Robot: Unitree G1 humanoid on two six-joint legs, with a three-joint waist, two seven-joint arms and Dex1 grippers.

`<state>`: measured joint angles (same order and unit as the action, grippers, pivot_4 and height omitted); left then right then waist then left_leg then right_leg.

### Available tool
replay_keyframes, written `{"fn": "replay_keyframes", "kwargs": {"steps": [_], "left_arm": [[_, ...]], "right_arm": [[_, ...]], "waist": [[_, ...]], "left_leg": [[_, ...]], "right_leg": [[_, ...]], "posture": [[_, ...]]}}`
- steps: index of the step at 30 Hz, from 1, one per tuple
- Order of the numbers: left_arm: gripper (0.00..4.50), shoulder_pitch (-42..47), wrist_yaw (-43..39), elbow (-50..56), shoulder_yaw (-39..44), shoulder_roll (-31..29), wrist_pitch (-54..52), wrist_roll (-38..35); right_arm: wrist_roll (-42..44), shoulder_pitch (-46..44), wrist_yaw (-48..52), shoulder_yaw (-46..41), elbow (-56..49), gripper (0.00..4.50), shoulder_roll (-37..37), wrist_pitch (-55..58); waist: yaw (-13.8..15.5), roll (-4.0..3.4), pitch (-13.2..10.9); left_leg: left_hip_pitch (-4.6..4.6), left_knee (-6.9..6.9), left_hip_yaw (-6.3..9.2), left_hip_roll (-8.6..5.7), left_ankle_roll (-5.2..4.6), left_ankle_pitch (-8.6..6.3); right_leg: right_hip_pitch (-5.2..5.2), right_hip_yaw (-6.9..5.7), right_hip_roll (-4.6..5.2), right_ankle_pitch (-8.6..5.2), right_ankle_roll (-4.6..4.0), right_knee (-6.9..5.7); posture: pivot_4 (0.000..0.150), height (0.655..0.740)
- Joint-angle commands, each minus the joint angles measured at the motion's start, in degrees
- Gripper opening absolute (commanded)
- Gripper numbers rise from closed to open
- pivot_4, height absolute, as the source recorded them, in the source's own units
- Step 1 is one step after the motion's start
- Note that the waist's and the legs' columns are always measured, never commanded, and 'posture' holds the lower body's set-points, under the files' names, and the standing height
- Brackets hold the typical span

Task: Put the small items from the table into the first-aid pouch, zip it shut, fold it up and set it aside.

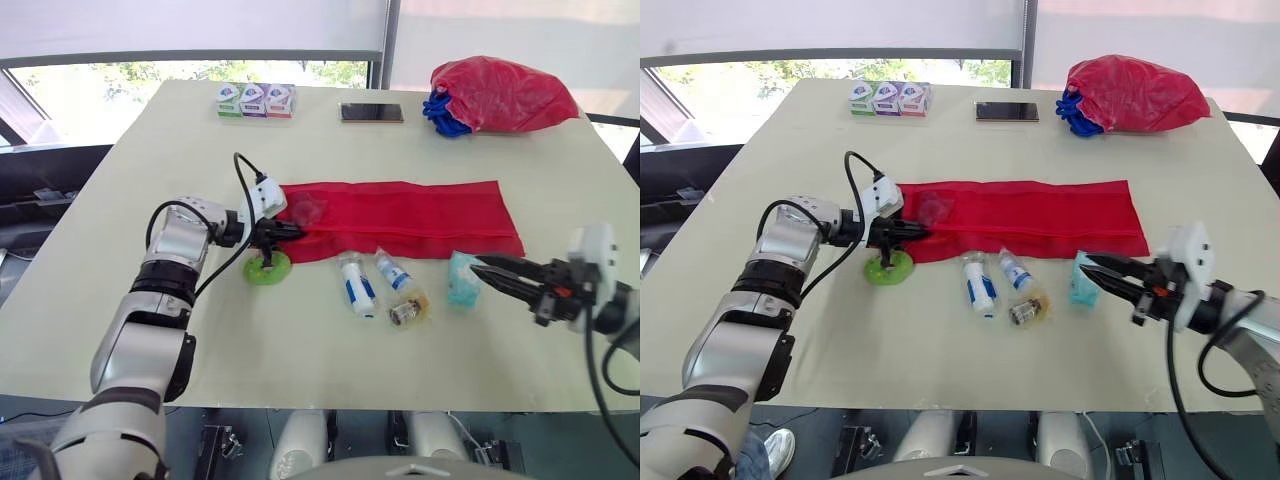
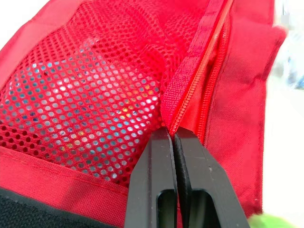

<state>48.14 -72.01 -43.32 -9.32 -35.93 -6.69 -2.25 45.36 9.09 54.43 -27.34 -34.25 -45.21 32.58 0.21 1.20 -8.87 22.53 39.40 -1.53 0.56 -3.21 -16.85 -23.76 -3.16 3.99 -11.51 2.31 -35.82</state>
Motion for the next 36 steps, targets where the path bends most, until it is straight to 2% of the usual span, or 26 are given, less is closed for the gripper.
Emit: {"fn": "replay_keyframes", "kwargs": {"steps": [1,2,4,10,18,19,20,22,23,28,29,32,36], "left_arm": [[0.0,0.9,1.4,-1.5,1.0,-1.3,2.6,1.1],[0.0,1.0,1.7,-2.1,0.9,-1.4,3.1,1.4],[0.0,1.5,1.9,-3.4,1.2,-1.4,3.5,1.3],[0.0,3.7,2.0,-8.4,1.3,-2.7,5.6,2.2],[0.0,6.4,3.8,-13.7,1.8,-2.7,7.9,3.2],[0.61,6.3,2.5,-12.9,2.0,-2.6,7.5,2.5],[0.82,6.1,1.0,-12.2,2.2,-2.6,7.1,1.8],[1.68,5.9,-2.0,-10.6,2.8,-3.0,6.6,0.5],[1.92,6.2,-2.9,-10.5,3.2,-3.2,5.7,0.0],[4.31,6.1,-9.3,-8.8,2.7,-5.9,2.0,0.2],[4.49,5.8,-10.6,-7.2,2.7,-6.0,1.2,-0.3],[4.49,5.2,-11.5,-2.0,3.4,-4.4,-1.1,-2.2],[4.49,4.5,-6.2,4.4,3.8,0.4,-3.3,-3.5]], "right_arm": [[3.2,3.7,5.8,-8.2,-0.1,2.98,-2.2,-1.4],[3.4,5.1,7.1,-9.7,0.0,3.33,-2.6,-1.6],[4.7,7.2,8.3,-12.5,0.0,4.36,-2.8,-1.5],[7.3,9.5,8.1,-15.3,-1.9,4.44,-2.4,-1.0],[7.6,10.2,7.1,-14.5,-3.0,4.44,-1.6,-2.1],[7.5,10.2,6.9,-14.3,-3.3,4.5,-1.4,-2.2],[7.3,10.3,6.7,-14.0,-3.4,4.5,-1.3,-2.4],[7.0,10.8,6.7,-13.7,-3.7,4.5,-1.1,-2.6],[6.9,11.0,6.8,-13.6,-3.7,4.5,-1.1,-2.7],[8.0,11.4,6.4,-13.4,-4.3,4.5,-1.3,-2.4],[8.0,11.3,6.1,-13.2,-4.4,4.5,-1.3,-2.4],[8.1,10.8,5.4,-12.5,-4.8,4.5,-1.0,-2.5],[8.7,10.2,1.5,-12.1,-5.6,4.5,-0.7,-1.1]], "waist": [[0.1,0.01,0.0],[0.4,0.01,0.0],[0.5,0.04,0.0],[0.6,0.04,0.0],[0.6,0.06,0.0],[0.6,0.06,0.0],[0.6,0.07,0.0],[0.6,0.07,0.0],[0.6,0.07,0.0],[0.6,0.08,0.0],[0.6,0.08,0.0],[0.9,0.1,0.0],[1.4,0.1,0.0]], "left_leg": [[-0.02,0.0,-0.01,0.0,0.0,0.0],[-0.02,0.01,-0.01,0.01,0.0,0.0],[-0.03,0.0,0.0,0.02,0.0,0.0],[-0.07,0.01,-0.02,0.03,0.01,0.0],[-0.04,0.01,-0.03,0.01,0.01,0.0],[-0.04,0.01,-0.03,0.01,0.01,0.0],[-0.04,0.01,-0.03,0.01,0.01,0.0],[-0.03,0.01,-0.02,0.01,0.01,0.0],[-0.03,0.01,-0.02,0.01,0.01,0.0],[-0.02,0.01,-0.02,0.0,0.01,0.0],[-0.03,0.01,-0.02,0.0,0.01,0.0],[-0.01,0.07,0.01,0.01,0.01,0.0],[0.01,0.17,0.1,-0.03,0.0,0.0]], "right_leg": [[0.01,0.01,0.0,0.0,0.0,0.0],[0.01,0.0,0.0,0.0,0.0,0.0],[0.02,0.0,-0.01,0.01,-0.02,0.0],[0.02,0.01,-0.02,0.02,-0.05,-0.02],[0.02,0.02,0.0,0.05,-0.09,-0.01],[0.02,0.01,0.0,0.05,-0.08,-0.01],[0.03,0.01,0.0,0.05,-0.08,-0.01],[0.03,0.0,0.0,0.04,-0.08,-0.01],[0.02,0.0,0.0,0.04,-0.08,-0.01],[0.02,0.0,0.0,0.07,-0.12,-0.01],[0.02,0.0,0.0,0.06,-0.11,-0.01],[0.05,-0.03,0.01,0.06,-0.11,-0.02],[0.14,-0.01,0.02,0.06,-0.11,-0.01]], "posture": [[0.15,0.74],[0.15,0.74],[0.15,0.74],[0.15,0.74],[0.15,0.74],[0.15,0.74],[0.15,0.74],[0.15,0.74],[0.15,0.74],[0.15,0.74],[0.15,0.74],[0.15,0.74],[0.15,0.74]]}}
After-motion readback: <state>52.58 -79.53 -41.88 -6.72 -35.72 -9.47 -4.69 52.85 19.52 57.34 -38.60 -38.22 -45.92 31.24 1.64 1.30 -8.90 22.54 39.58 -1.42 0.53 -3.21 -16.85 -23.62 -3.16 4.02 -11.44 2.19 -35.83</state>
